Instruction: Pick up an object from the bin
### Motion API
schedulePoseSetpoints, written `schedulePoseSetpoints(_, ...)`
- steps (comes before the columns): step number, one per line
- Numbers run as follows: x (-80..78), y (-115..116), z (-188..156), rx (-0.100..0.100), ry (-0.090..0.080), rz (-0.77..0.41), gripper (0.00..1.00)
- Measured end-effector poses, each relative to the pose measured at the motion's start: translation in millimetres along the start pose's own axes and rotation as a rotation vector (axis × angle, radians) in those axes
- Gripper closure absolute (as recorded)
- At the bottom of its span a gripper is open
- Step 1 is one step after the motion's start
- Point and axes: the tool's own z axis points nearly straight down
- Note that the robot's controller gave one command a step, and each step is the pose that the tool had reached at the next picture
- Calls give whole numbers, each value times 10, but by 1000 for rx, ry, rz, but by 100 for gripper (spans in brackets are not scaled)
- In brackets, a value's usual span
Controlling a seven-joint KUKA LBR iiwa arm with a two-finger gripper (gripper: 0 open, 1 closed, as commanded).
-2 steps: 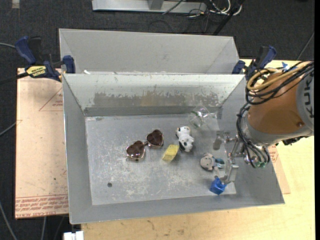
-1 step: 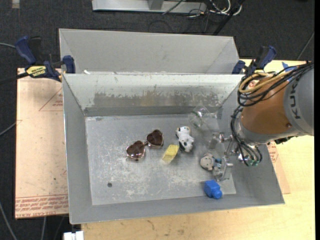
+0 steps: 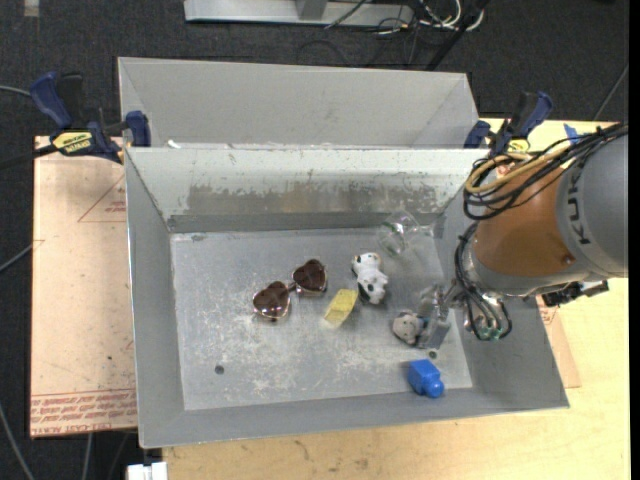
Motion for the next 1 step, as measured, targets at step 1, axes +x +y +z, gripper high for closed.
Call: schedulePoseSetpoints(1,0,0,0,0,0,0,100)
